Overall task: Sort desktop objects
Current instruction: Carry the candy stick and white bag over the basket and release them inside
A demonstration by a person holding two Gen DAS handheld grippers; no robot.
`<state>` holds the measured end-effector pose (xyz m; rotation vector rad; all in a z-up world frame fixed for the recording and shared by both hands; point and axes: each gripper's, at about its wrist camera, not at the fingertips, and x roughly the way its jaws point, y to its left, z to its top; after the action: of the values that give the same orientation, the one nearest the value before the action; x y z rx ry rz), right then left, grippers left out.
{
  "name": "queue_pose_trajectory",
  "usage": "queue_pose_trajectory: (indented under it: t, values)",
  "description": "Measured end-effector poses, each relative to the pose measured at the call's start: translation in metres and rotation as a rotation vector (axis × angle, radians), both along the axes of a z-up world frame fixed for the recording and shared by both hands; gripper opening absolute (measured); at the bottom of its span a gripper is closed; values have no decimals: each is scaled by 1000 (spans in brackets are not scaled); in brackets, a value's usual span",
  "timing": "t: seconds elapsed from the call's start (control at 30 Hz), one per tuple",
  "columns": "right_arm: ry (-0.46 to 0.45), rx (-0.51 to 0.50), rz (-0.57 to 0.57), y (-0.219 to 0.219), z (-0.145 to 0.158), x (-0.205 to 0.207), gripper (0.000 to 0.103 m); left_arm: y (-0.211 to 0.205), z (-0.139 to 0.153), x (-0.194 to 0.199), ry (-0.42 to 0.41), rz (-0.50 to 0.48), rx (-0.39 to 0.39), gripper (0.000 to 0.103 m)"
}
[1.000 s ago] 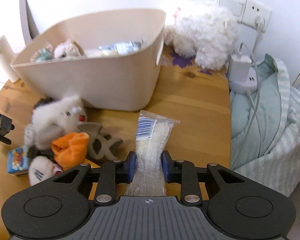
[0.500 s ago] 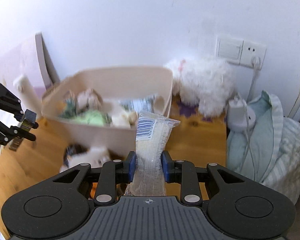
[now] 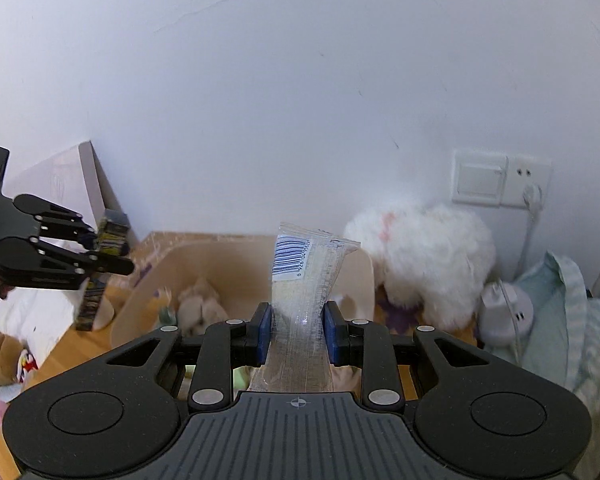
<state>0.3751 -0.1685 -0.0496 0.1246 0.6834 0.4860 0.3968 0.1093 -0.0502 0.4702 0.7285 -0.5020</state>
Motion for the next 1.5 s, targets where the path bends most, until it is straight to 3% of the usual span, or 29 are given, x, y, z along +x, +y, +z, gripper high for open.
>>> queue_pose_trajectory:
  t: [0.3, 0.53, 0.73, 0.77, 0.83, 0.93, 1.0, 1.2, 1.5]
  values:
    - [-16, -14, -3, 38, 2, 36, 25, -22, -6, 35, -45, 206, -57, 24]
    - [45, -60, 2, 69, -26, 56, 25, -38, -32, 49, 7, 255, -47, 24]
    - [90, -101, 17, 82, -48, 59, 26, -41, -54, 52, 84, 298, -86, 24]
    - [107, -108, 21, 83, -53, 59, 26, -42, -58, 50, 87, 294, -84, 26]
    - [131, -125, 15, 83, -59, 58, 27, -44, -63, 48, 94, 278, -71, 50]
    - [132, -130, 7, 81, -66, 55, 44, -46, -66, 41, 60, 283, -51, 74]
    - [132, -127, 11, 79, -67, 52, 58, -44, -67, 40, 67, 285, -69, 78]
    - [98, -116, 12, 73, -60, 45, 77, -41, -62, 32, 74, 284, -72, 81]
    - [104, -45, -17, 45, -50, 18, 89, -29, -44, 3, 83, 239, -88, 82]
